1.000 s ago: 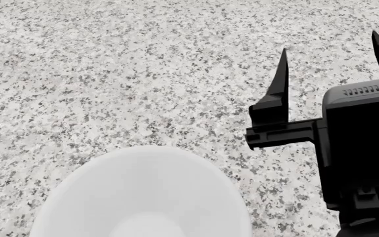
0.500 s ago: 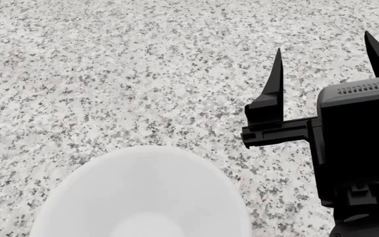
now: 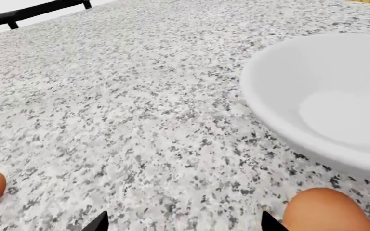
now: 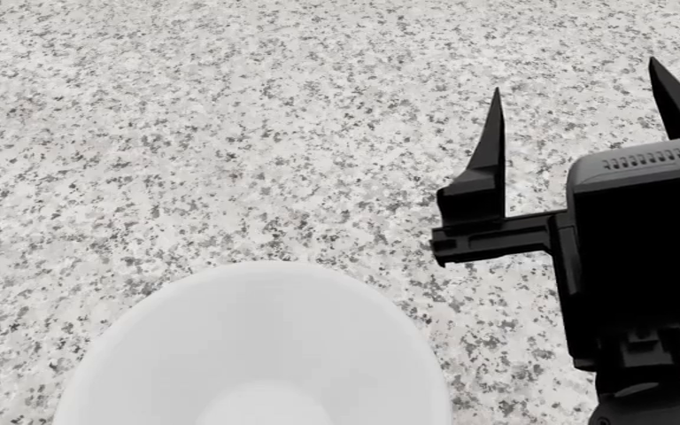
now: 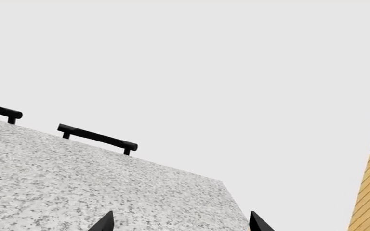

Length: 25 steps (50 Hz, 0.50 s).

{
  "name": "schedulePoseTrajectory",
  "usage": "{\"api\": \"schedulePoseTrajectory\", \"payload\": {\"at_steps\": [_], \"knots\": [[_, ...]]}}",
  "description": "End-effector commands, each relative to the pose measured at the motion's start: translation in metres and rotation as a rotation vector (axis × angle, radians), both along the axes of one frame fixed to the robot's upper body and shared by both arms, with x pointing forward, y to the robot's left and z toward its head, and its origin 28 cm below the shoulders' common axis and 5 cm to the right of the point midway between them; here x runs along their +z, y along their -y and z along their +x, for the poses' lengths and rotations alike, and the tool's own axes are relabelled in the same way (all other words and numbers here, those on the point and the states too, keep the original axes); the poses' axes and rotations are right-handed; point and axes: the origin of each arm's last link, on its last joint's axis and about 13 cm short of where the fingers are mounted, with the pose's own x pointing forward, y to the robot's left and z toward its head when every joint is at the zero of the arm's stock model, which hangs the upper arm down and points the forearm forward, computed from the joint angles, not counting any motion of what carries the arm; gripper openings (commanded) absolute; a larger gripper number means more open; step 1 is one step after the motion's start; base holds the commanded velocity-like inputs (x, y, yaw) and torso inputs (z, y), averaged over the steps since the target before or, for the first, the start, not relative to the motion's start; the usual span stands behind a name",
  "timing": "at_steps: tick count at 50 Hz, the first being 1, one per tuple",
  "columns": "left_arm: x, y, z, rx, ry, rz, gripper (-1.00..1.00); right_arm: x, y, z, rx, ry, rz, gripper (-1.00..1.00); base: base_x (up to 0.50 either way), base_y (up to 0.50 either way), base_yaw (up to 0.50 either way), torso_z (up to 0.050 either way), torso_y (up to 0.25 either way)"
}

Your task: Place the eggs and milk next to the bowl.

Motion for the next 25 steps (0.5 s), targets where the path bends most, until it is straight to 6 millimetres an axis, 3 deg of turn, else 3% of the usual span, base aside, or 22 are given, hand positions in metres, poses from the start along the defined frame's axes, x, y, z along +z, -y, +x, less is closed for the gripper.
{"api": "schedulePoseTrajectory", "payload": {"at_steps": [1,18,25], "knots": [[-0.004,-0.009,0.005,0.183,0.001,-0.054,1.00,0.000,0.000,0.000,-0.002,0.012,0.003,1.00,0.00,0.00,0.00,0.000,0.000],[-0.011,-0.008,0.022,0.377,-0.011,-0.091,1.00,-0.001,0.000,0.001,0.002,0.007,0.001,1.00,0.00,0.00,0.00,0.000,0.000],[-0.018,-0.007,0.043,0.462,-0.012,-0.118,1.00,-0.001,0.000,0.002,0.001,0.006,-0.001,1.00,0.00,0.00,0.00,0.000,0.000]]}}
